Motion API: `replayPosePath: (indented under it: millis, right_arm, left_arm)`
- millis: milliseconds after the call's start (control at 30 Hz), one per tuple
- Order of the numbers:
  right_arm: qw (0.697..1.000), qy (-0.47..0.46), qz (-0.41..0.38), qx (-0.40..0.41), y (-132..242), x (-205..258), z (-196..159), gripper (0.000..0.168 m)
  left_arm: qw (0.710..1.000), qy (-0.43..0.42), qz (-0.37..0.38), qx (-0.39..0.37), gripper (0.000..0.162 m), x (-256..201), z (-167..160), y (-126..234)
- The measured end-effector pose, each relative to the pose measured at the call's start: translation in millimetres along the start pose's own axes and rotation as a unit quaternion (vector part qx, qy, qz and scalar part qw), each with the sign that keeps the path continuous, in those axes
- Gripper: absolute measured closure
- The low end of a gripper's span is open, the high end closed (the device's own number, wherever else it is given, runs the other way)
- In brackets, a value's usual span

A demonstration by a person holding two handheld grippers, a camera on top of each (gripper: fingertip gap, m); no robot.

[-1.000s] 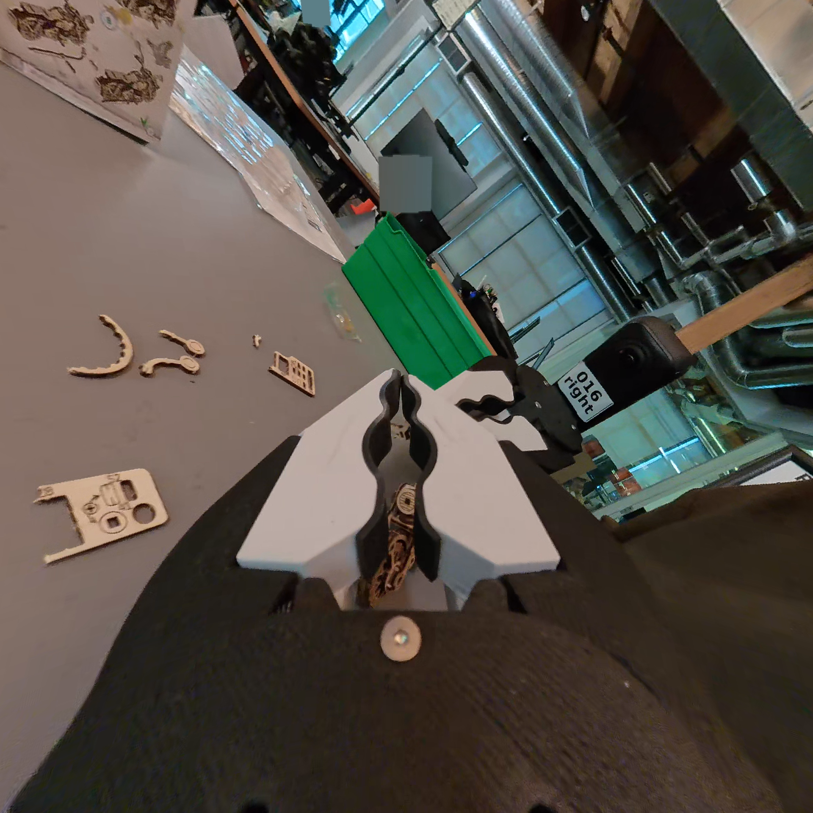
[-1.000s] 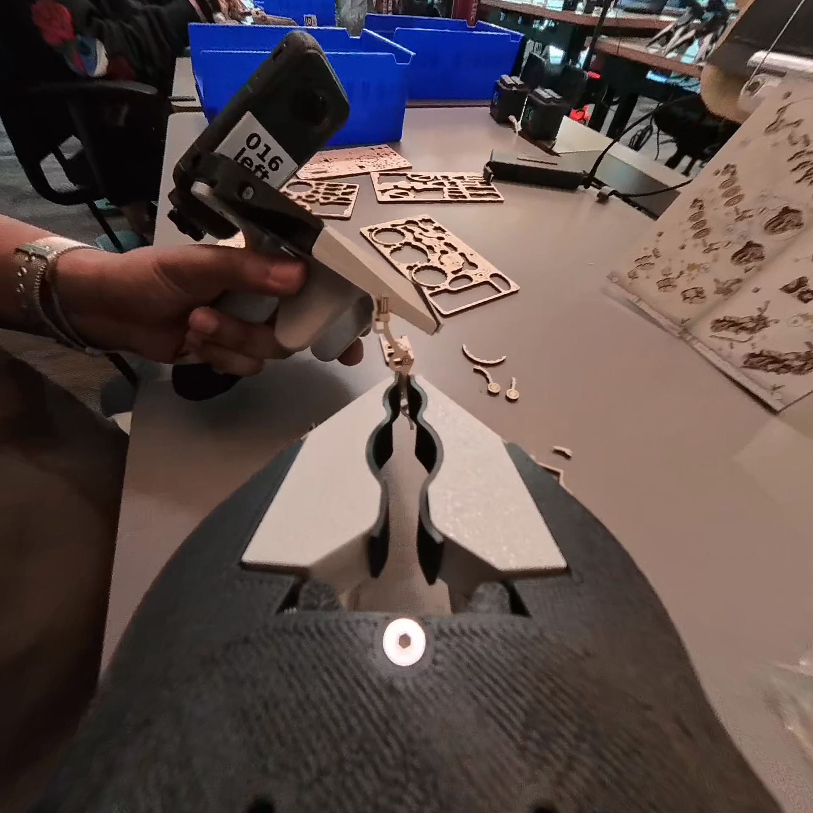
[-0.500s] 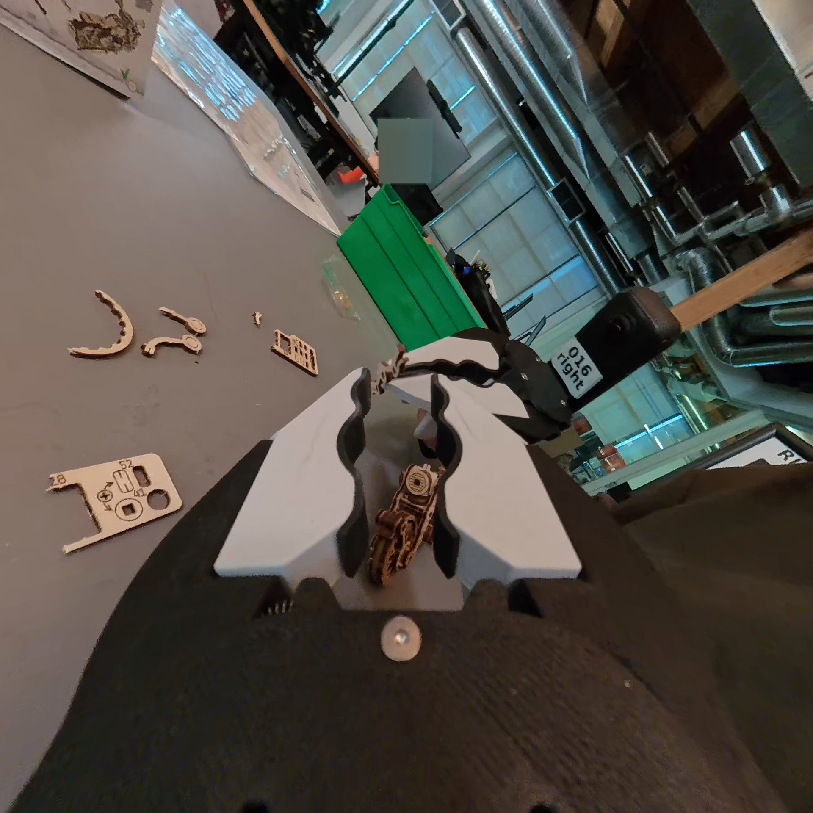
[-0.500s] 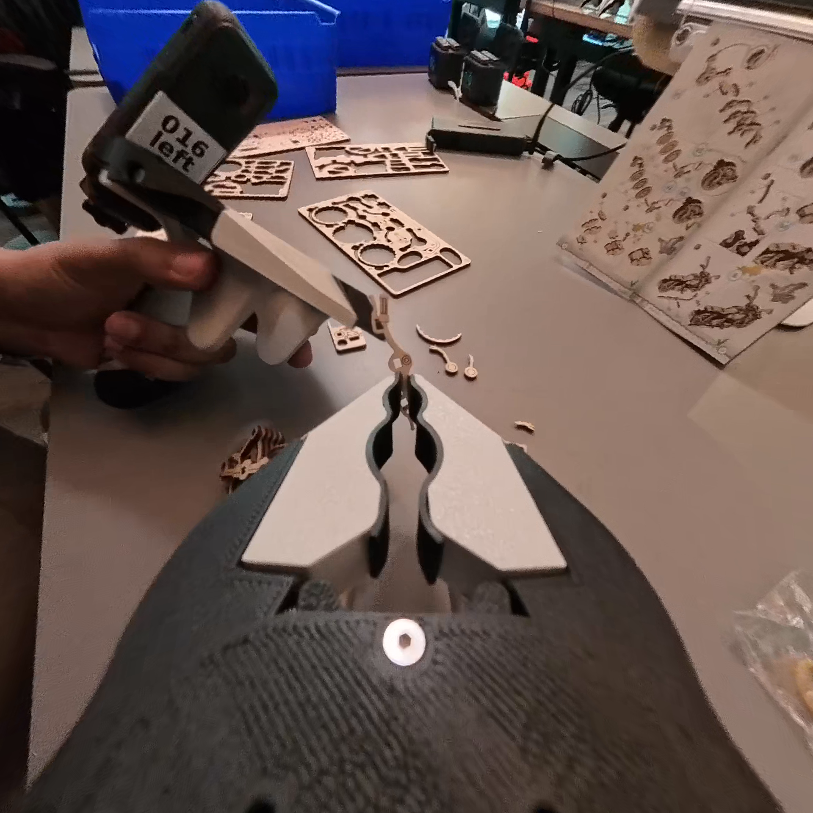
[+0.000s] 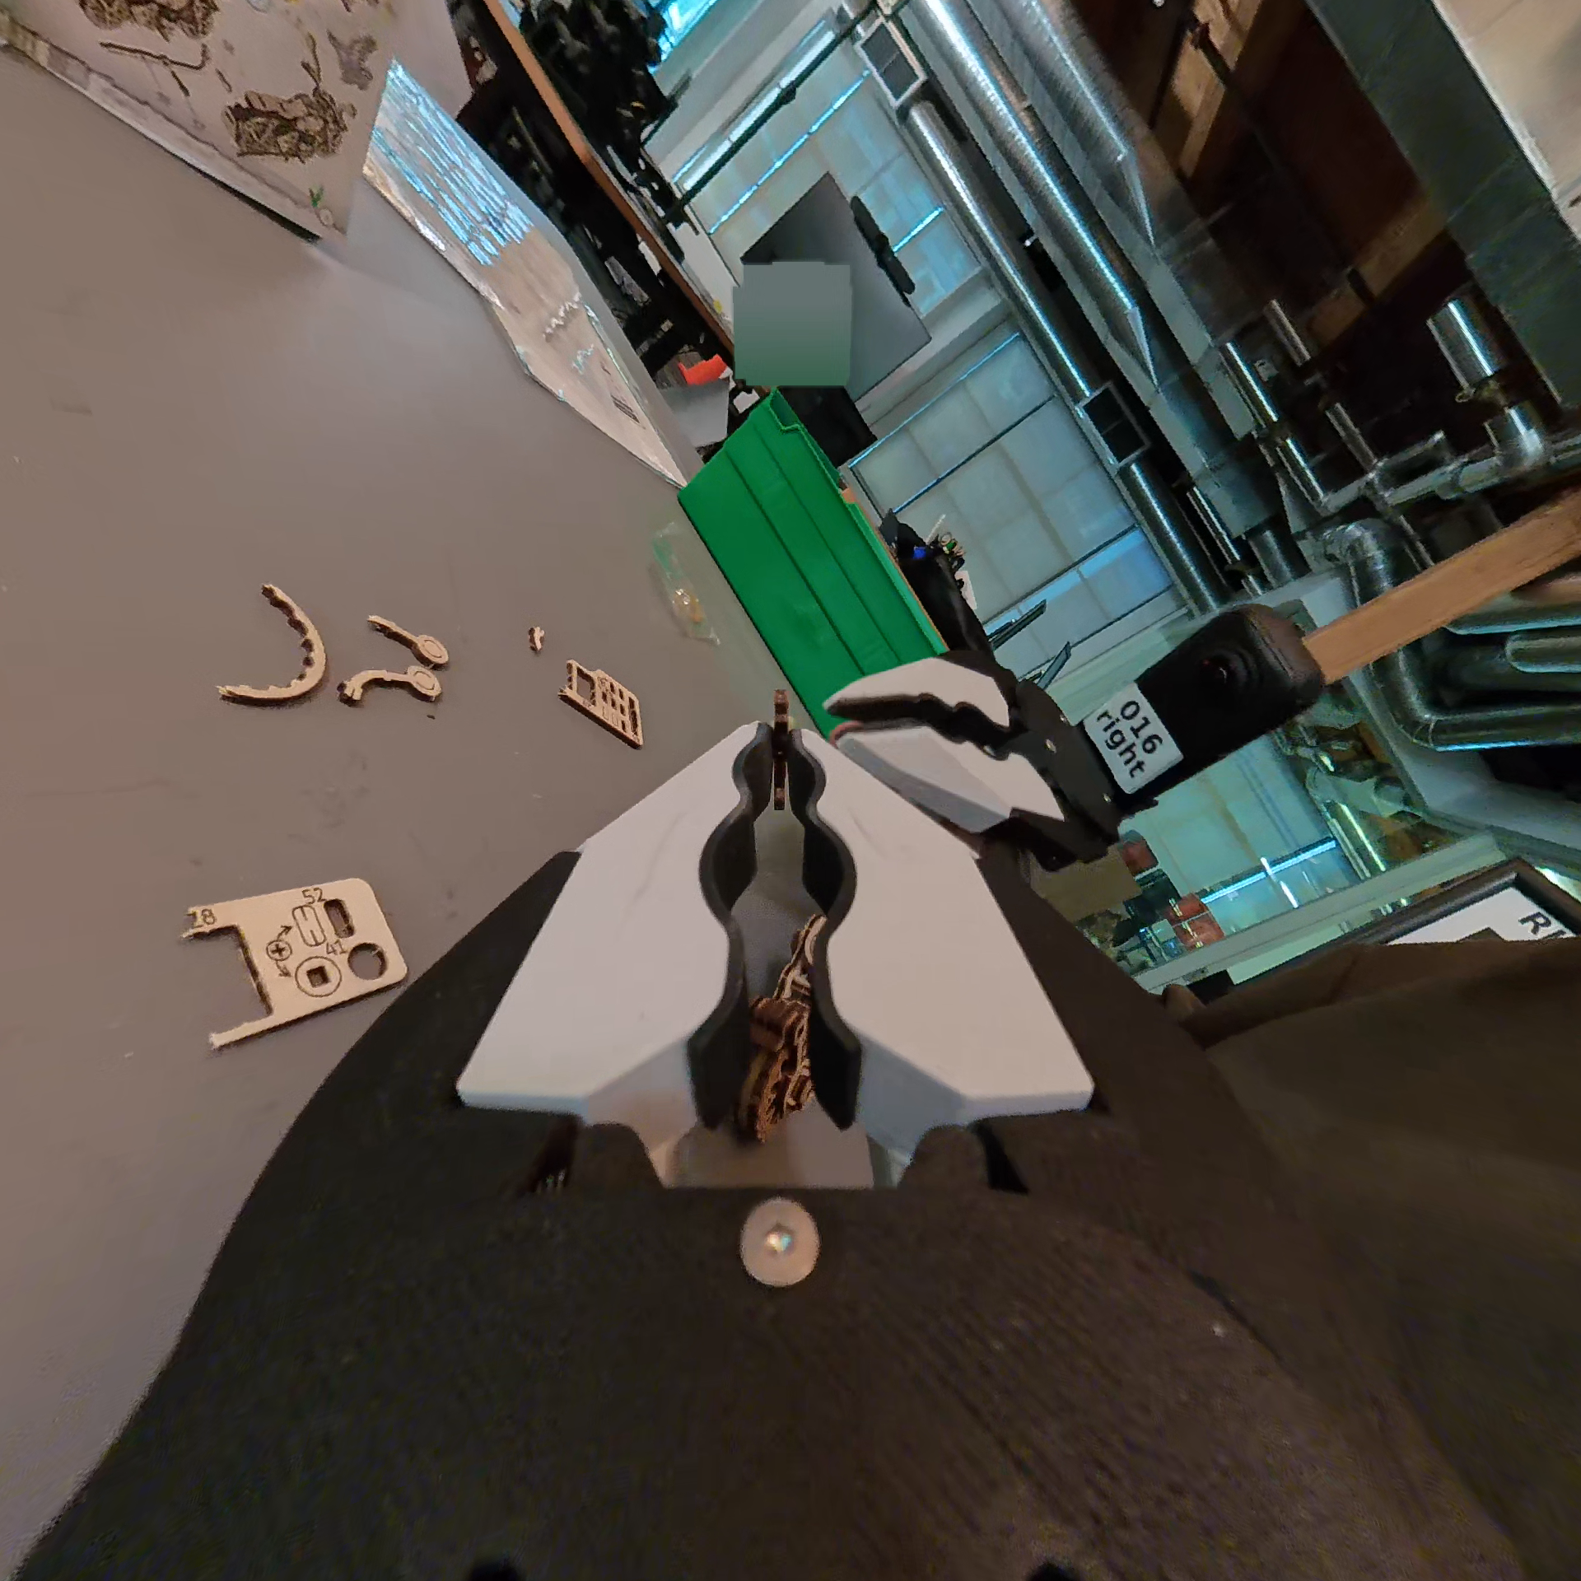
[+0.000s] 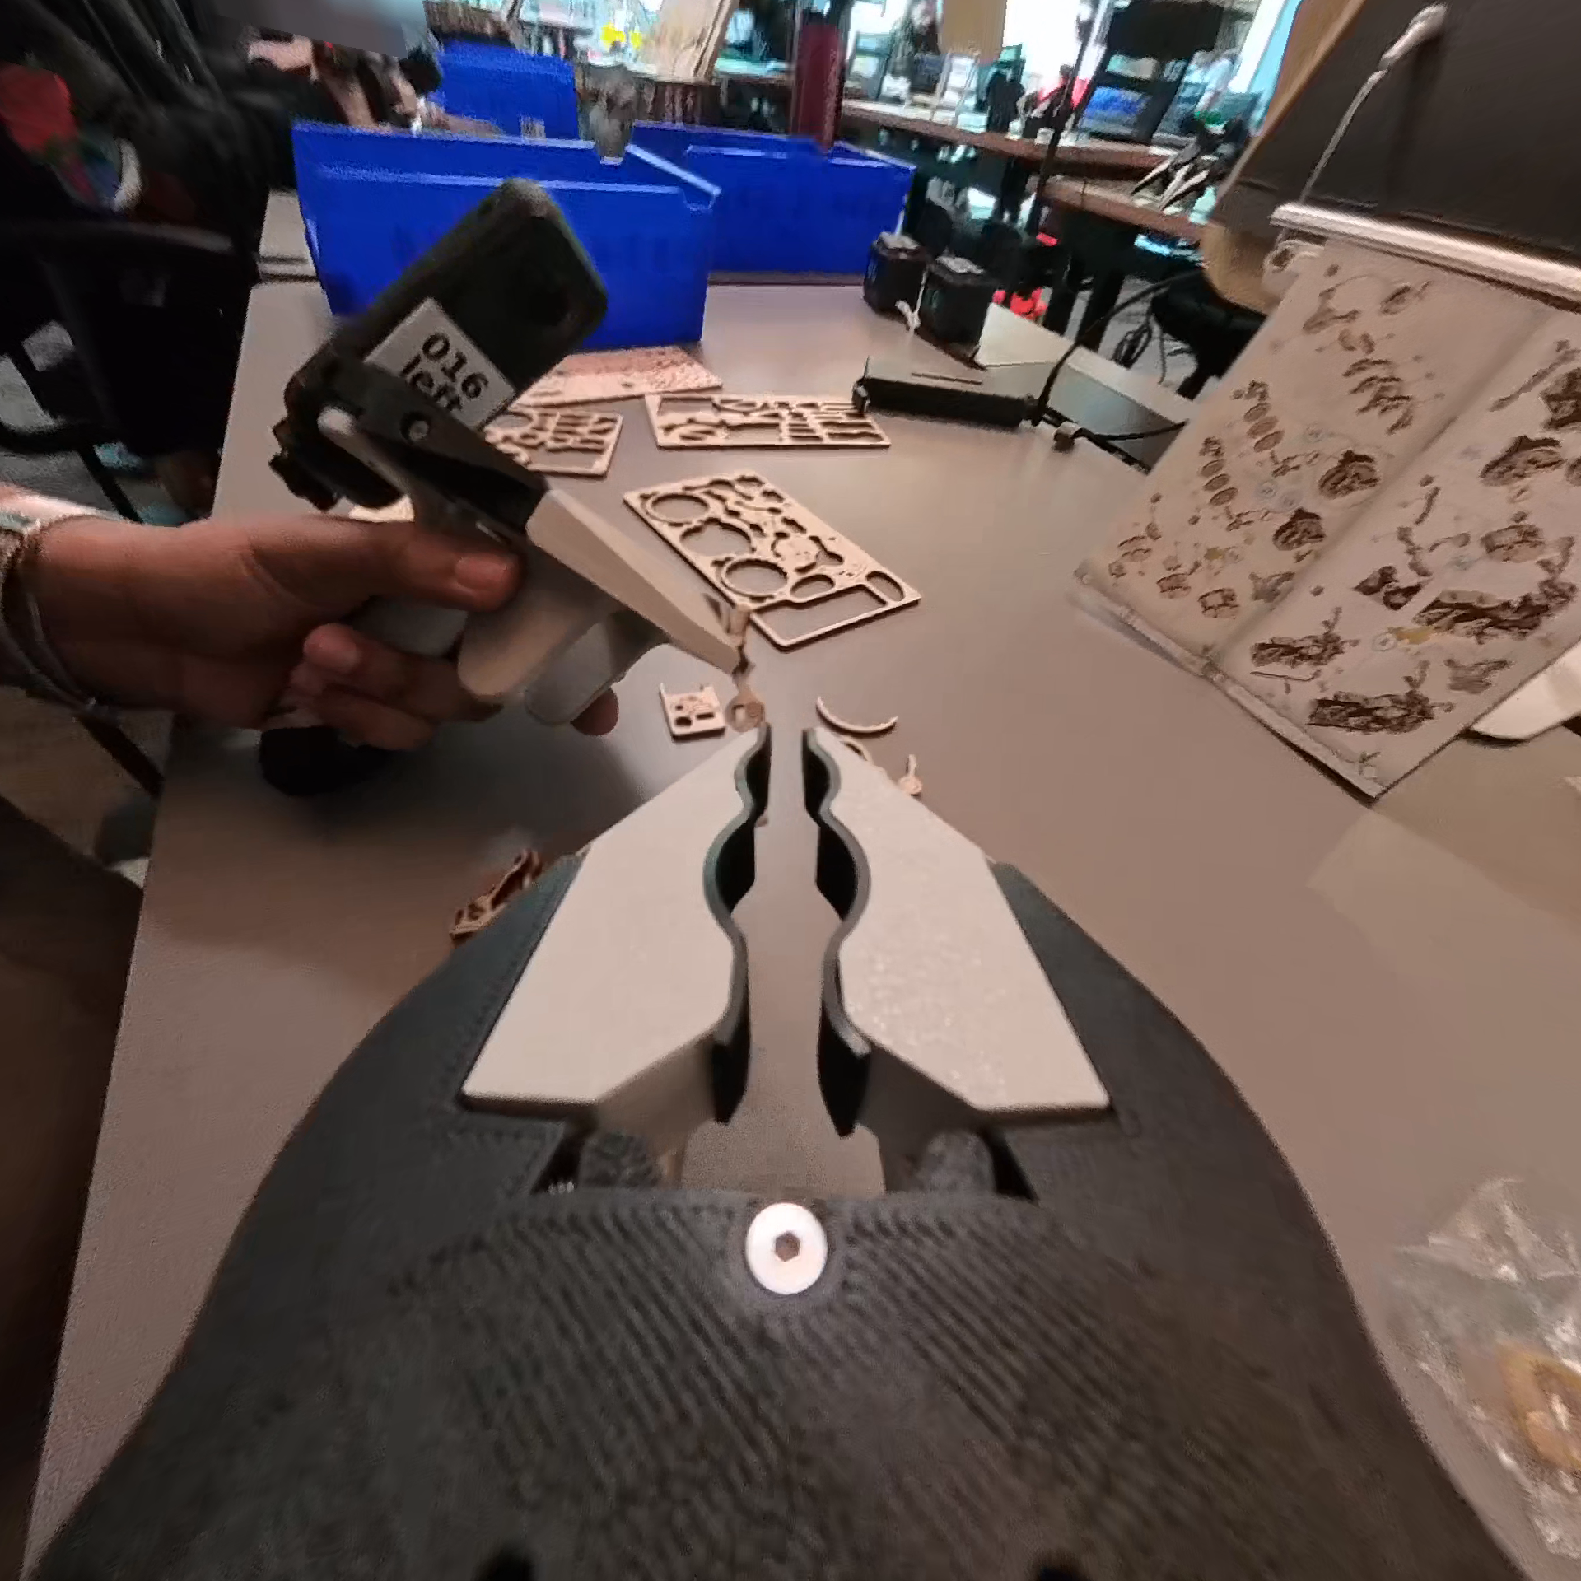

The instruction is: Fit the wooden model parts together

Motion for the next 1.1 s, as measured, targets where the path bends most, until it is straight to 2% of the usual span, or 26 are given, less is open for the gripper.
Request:
replayPosePath:
  millis: [100,267,367,633,767,933,1100]
  right_arm:
    - [0.999,-0.044,0.011,0.001,2.0,-11.1,-4.2,0.162]
    - [0.993,-0.075,0.081,0.031,-6.3,-7.8,-10.6,0.163]
    - [0.992,-0.063,0.100,0.049,-10.3,-1.9,-11.3,0.168]
    - [0.990,0.020,0.093,0.101,-22.6,15.6,-13.3,0.168]
    - [0.995,0.019,0.062,0.076,-16.2,6.3,-11.3,0.168]
    - [0.991,-0.062,0.116,0.015,-8.3,0.5,-3.4,0.167]
    - [0.992,-0.019,0.116,0.042,-16.9,15.6,-3.2,0.168]
  left_arm:
    - [1.000,0.004,-0.006,0.004,0.162,0.0,-0.2,-0.5]
    - [1.000,0.001,-0.015,0.007,0.162,-2.4,-0.4,-1.6]
    - [1.000,0.006,-0.018,0.002,0.162,-1.5,0.1,-1.0]
    - [0.999,0.014,-0.032,0.006,0.162,-2.8,-2.2,-4.7]
    - [1.000,0.001,-0.023,0.013,0.162,-4.1,-2.2,-4.6]
    - [1.000,0.001,-0.026,0.012,0.162,-4.9,-1.4,-3.8]
    - [0.999,0.008,-0.038,0.013,0.162,-6.3,-2.9,-6.0]
Point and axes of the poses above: each gripper's, where its closed fingertips meet, y back along the fingers, z out of its top, x = y × z across the jaws, the point moved 9 cm from there along y, back along the fingers, and after that the axes turned 10 degrees about x, right-handed, at the moved point
